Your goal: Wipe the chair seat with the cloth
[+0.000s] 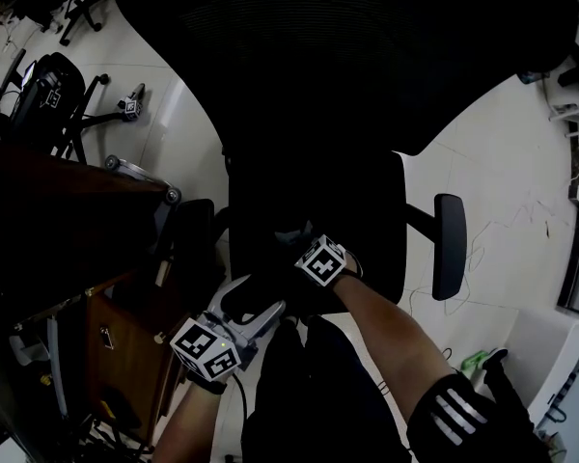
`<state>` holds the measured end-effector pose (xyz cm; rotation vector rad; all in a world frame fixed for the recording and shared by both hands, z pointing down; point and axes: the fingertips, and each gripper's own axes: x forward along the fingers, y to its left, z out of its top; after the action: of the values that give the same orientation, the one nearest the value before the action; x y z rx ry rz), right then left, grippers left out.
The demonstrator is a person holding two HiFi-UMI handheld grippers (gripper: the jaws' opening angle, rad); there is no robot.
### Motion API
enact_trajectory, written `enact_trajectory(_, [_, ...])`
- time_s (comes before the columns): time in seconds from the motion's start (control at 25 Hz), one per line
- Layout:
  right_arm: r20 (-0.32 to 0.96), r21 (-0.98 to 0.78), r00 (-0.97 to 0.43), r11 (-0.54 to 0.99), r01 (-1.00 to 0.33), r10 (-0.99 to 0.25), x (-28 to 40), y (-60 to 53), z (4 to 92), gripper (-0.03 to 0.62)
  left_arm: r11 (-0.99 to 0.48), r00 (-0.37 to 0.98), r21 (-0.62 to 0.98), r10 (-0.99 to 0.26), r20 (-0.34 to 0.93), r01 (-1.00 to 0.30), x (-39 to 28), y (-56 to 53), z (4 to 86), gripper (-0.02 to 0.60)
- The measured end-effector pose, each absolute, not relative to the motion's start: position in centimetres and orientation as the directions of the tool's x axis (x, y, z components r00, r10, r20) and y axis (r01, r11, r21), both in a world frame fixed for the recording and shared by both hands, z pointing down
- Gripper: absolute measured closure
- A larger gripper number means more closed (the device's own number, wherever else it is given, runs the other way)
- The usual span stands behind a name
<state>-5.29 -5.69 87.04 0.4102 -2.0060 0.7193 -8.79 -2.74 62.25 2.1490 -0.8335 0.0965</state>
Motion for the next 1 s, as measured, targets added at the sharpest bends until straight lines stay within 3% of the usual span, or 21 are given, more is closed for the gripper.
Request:
enact_trajectory(0.36, [0.942,-0.218,-0.33,0.653,-0.726,-0.053,10.0,-4.7,87.8,0.559,-0.52,0.847,0.685,-0.441,0.297,-0.511,-4.7,-1.6,62.0,0.261])
enact_trajectory(0.56, [0.948,-0.189,-0.308,0.626,-0.757,-0.086,12.2,-5.0,87.5,0.559,-0.524,0.853,0.685,-0.423,0.305,-0.505,-4.4,-1.3,62.3,0.261])
enact_trajectory(0.76, [0.915,-0.215,-0.379,0.629,-0.747,-0.137,8.2,-5.6,85.5,0.559,-0.502,0.848,0.698,-0.429,0.312,-0.511,-6.1,-0.6,62.0,0.261])
enact_trajectory(1.0, [0.815,-0.359,-0.571,0.687,-0.632,-0.1,-4.2,-4.3,82.8,0.559,-0.457,0.802,0.675,-0.468,0.371,-0.579,-9.9,0.6,61.5,0.261])
